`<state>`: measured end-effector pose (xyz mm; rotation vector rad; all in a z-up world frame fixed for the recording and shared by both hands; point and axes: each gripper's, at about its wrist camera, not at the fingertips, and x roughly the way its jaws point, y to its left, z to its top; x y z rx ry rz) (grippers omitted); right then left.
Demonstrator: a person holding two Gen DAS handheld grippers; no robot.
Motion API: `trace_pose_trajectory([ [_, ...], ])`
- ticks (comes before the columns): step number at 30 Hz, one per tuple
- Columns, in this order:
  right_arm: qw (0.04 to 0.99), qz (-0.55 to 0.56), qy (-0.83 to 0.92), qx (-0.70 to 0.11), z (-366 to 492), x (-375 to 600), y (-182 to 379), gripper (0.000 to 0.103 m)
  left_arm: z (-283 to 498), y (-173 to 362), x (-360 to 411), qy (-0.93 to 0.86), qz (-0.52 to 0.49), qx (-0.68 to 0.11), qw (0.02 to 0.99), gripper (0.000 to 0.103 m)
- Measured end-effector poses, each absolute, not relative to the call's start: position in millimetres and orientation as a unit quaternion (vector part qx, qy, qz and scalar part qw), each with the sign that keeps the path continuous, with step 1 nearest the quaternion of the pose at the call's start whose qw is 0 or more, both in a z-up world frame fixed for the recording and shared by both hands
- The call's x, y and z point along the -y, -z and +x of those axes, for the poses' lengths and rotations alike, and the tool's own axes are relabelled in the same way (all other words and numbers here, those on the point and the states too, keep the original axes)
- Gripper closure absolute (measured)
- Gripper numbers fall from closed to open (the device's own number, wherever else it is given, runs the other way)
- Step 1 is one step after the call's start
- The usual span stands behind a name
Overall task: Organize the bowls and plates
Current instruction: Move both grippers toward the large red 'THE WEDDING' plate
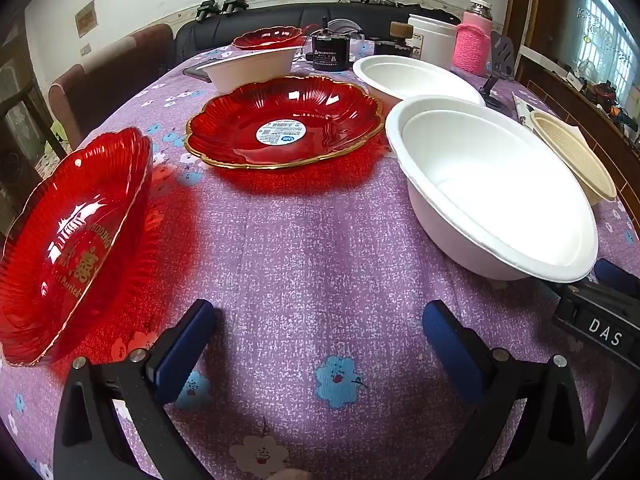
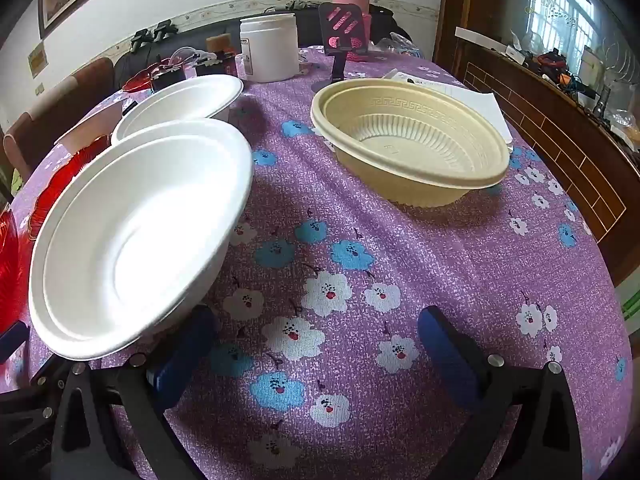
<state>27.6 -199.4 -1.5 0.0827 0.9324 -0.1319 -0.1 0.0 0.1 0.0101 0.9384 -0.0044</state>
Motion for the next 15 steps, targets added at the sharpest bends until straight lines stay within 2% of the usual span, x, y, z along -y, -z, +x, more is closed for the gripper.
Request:
trace_pose_trajectory([
  [15, 0.890, 0.040, 0.064, -0.449, 28, 199, 1, 0.001, -12, -1, -8, 0.022, 0.015, -0.478, 0.878, 0.000],
])
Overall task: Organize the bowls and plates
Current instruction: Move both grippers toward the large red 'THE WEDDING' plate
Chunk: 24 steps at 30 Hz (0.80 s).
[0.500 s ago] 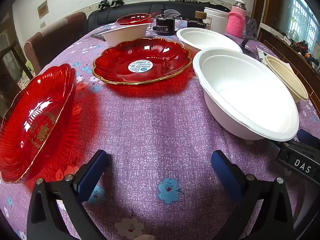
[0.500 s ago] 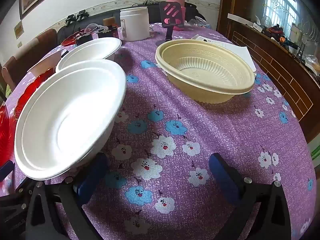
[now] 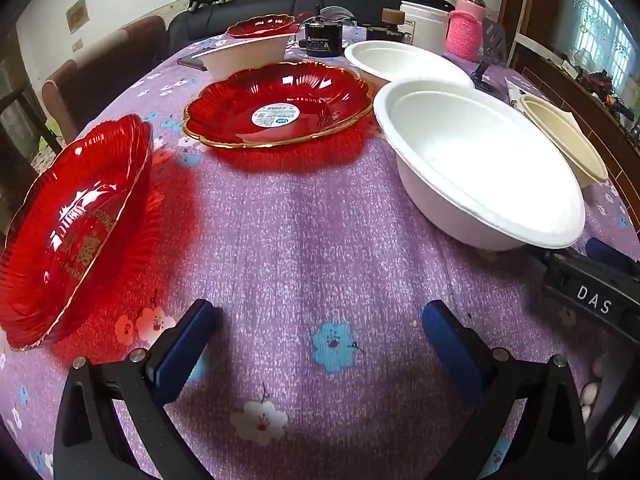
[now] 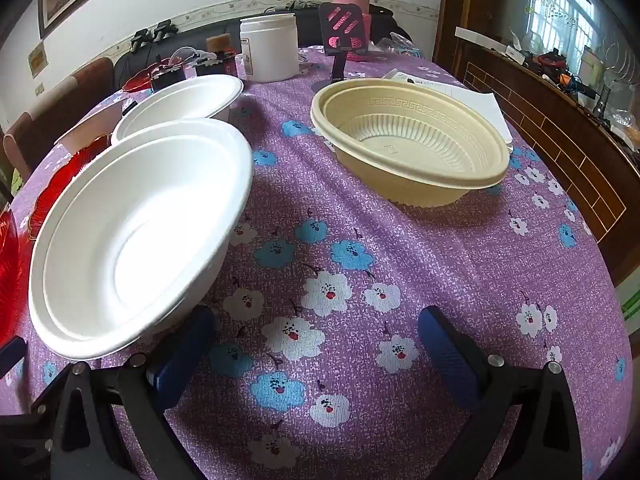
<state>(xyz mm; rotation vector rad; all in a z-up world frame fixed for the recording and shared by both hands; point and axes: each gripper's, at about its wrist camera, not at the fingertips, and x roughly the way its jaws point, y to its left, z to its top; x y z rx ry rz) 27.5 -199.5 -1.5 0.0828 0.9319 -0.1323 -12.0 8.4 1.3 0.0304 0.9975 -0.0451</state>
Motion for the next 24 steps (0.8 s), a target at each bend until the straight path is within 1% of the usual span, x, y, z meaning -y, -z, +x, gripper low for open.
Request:
trace_pose_trajectory([
  [9, 0.874, 0.053, 0.078, -0.477, 12, 194, 0, 0.001, -15, 0, -8, 0.026, 0.021, -0.479, 0.877, 0.000],
  [17, 0.872, 0.050, 0.074, -0.481, -11, 190, -1, 0.001, -25, -3, -9, 0.044, 0.015, -0.475, 0.879, 0.000],
  [19, 0.873, 0.045, 0.064, -0.482, -21, 189, -1, 0.001, -30, -8, -13, 0.054, -0.005, -0.466, 0.883, 0.000],
  [24, 0.867, 0.041, 0.037, -0.495, -37, 191, -2, 0.001, -57, -31, -32, 0.071, -0.045, -0.411, 0.908, 0.000],
])
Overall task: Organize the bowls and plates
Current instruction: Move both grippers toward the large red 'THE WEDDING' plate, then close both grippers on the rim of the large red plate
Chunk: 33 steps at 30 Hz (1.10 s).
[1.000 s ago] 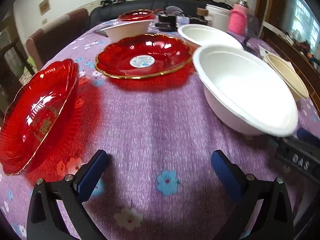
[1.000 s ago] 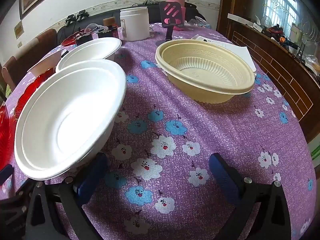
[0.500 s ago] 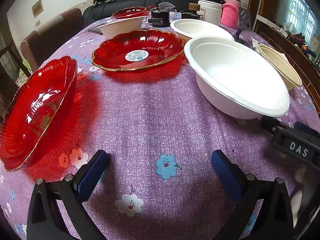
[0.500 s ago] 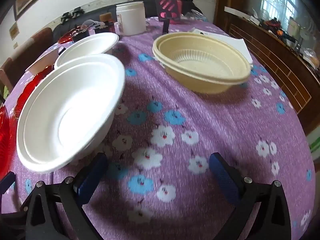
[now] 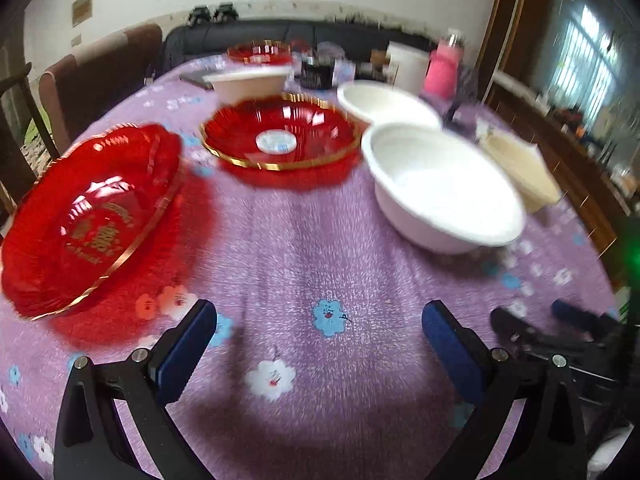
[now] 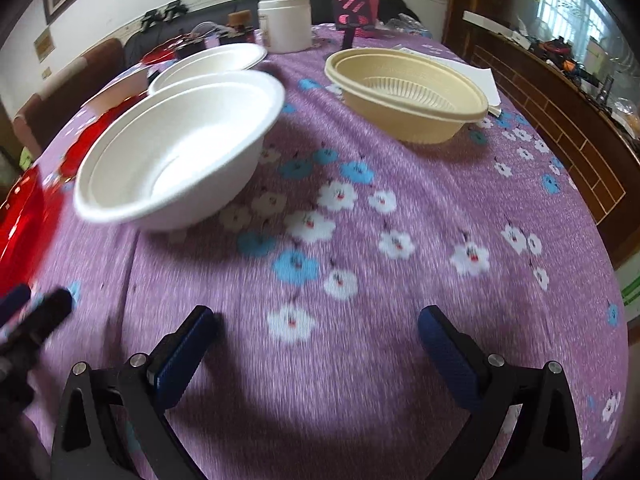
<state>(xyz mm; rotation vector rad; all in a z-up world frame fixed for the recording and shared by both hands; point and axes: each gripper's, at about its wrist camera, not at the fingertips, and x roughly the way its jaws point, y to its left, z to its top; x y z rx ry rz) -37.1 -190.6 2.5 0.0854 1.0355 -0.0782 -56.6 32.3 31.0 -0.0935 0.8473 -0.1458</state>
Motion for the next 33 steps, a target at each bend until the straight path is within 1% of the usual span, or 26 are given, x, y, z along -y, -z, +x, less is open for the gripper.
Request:
trace_pose_trajectory([
  [4, 0.861, 0.030, 0.030, -0.506, -42, 187, -3, 0.001, -80, -50, -39, 0.095, -0.039, -0.344, 0.933, 0.000],
  [6, 0.861, 0.032, 0.029, -0.506, -46, 187, -3, 0.001, -79, -55, -40, 0.107, -0.040, -0.357, 0.927, 0.000],
  [8, 0.865, 0.041, 0.026, -0.499, -52, 189, -5, 0.001, -73, -54, -38, 0.127, -0.024, -0.396, 0.909, 0.000],
  [10, 0.877, 0.050, 0.026, -0.477, -59, 191, -12, 0.001, -70, -54, -43, 0.133, -0.028, -0.411, 0.902, 0.000],
  [13, 0.905, 0.041, 0.025, -0.423, -71, 188, -31, 0.001, -74, -61, -59, 0.132, -0.058, -0.400, 0.905, 0.000],
  [16, 0.929, 0.031, 0.035, -0.368, -73, 184, -49, 0.001, -73, -72, -71, 0.129, -0.066, -0.385, 0.912, 0.000],
  [21, 0.929, 0.059, 0.029, -0.363, -47, 183, -64, 0.001, -68, -85, -90, 0.110, -0.076, -0.370, 0.919, 0.000],
  [23, 0.933, 0.052, 0.016, -0.357, -45, 173, -68, 0.001, -69, -91, -102, 0.104, -0.088, -0.363, 0.922, 0.000],
  [26, 0.948, 0.027, -0.003, -0.318, -55, 155, -81, 0.001, -78, -105, -121, 0.085, -0.097, -0.334, 0.934, 0.000],
  [29, 0.961, 0.034, -0.035, -0.274, -71, 141, -96, 0.001, -89, -122, -136, 0.058, -0.094, -0.292, 0.950, 0.000],
  [30, 0.961, 0.038, -0.046, -0.270, -72, 137, -99, 0.001, -90, -128, -142, 0.049, -0.095, -0.281, 0.954, 0.000],
  [33, 0.952, 0.047, -0.081, -0.292, -63, 118, -99, 0.001, -88, -138, -163, 0.034, -0.115, -0.270, 0.956, 0.000],
])
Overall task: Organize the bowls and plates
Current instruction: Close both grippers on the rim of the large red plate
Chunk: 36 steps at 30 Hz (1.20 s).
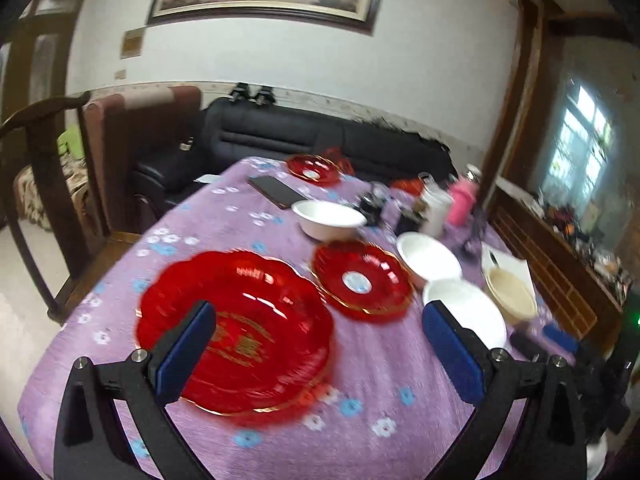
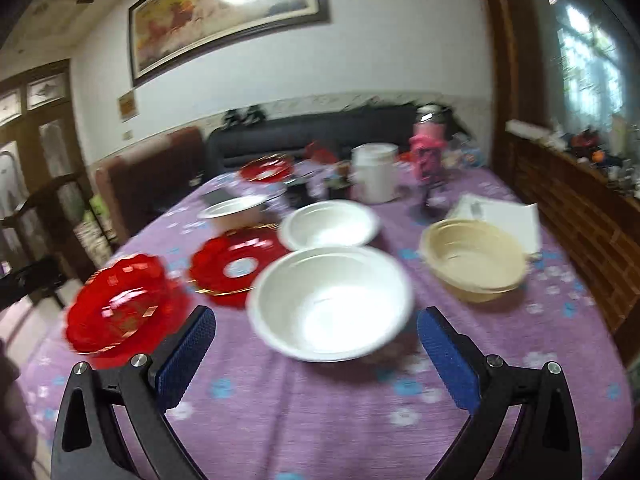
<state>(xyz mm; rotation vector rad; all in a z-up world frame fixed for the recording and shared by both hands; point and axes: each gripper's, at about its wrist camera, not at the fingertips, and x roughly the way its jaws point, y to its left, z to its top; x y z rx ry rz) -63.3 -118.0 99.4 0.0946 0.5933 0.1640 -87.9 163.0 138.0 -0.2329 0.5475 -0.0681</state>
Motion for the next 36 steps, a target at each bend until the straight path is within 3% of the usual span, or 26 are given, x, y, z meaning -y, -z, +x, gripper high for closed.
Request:
trace_pose_trajectory([
  [8, 0.925, 0.020, -0.169, -0.341, -48, 41, -88, 0.001, -89, -130, -247, -0.071, -0.146, -0.260, 0.952, 0.000],
  [14, 0.894, 0.030, -0.213, -0.394, -5, -20, -69, 0.000, -38, -91, -306, -0.080, -0.184, -0.366, 0.909, 0.000],
  [31, 0.862, 0.058, -0.181, -0.470, 50, -68, -30, 0.023, 27, -30, -305, -0.030, -0.188, -0.443, 0.876, 0.001],
  [34, 0.854, 0.062, -0.183, -0.484, 54, -71, -23, 0.037, 35, -23, -299, -0.024, -0.177, -0.458, 0.871, 0.017],
  [36, 0.848, 0.066, -0.183, -0.492, 56, -73, -19, 0.046, 40, -17, -296, -0.018, -0.177, -0.472, 0.863, 0.036],
])
